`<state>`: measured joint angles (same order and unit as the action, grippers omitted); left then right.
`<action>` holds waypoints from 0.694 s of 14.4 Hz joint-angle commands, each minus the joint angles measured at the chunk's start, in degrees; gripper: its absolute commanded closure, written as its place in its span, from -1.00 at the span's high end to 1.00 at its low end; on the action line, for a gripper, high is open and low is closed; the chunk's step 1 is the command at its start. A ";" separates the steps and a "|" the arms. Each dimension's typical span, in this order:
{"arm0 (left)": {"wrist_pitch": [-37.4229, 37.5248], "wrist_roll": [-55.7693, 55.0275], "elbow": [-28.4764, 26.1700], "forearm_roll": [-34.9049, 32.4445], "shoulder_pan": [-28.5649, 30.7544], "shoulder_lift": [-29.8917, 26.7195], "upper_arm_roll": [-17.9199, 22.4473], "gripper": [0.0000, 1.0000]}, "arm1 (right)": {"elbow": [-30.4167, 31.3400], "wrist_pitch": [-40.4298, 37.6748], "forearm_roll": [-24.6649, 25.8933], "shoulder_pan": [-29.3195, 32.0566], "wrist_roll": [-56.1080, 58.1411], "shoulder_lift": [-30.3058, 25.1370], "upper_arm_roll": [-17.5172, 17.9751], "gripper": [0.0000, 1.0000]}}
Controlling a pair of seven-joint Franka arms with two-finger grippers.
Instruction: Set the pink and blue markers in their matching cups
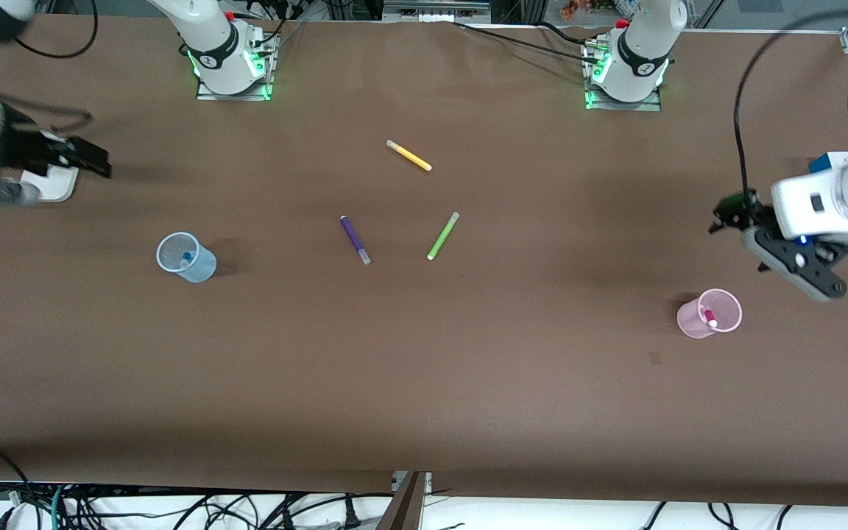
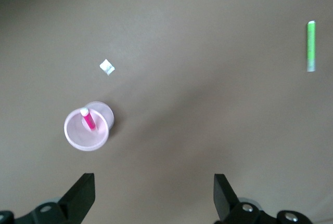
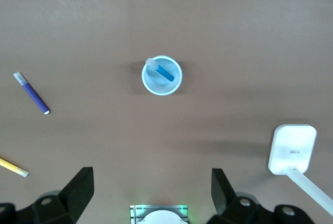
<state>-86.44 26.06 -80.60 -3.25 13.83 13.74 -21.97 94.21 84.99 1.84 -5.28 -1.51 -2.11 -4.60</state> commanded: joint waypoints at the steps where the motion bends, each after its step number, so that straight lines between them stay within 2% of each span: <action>1: 8.19 -13.78 7.46 -3.43 -4.76 2.00 0.52 1.00 | 1.86 0.18 1.58 0.80 -0.17 -2.72 -0.05 1.00; 4: 9.62 -25.33 8.44 -3.08 -7.94 1.91 0.43 1.00 | -2.26 -4.11 1.41 0.89 -0.43 -0.97 -0.67 1.00; 6: 9.45 -25.97 8.35 -3.00 -8.74 2.00 0.52 1.00 | -4.90 -4.83 1.41 1.15 -0.25 0.70 -0.93 1.00; 10: 9.27 -25.44 7.92 -2.29 -8.47 1.12 0.78 1.00 | -5.88 -5.01 1.41 1.24 -0.25 1.41 -1.02 1.00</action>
<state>-78.40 0.89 -74.61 -4.91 5.83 14.57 -21.64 90.44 81.65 2.55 -4.43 -1.51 -1.49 -5.76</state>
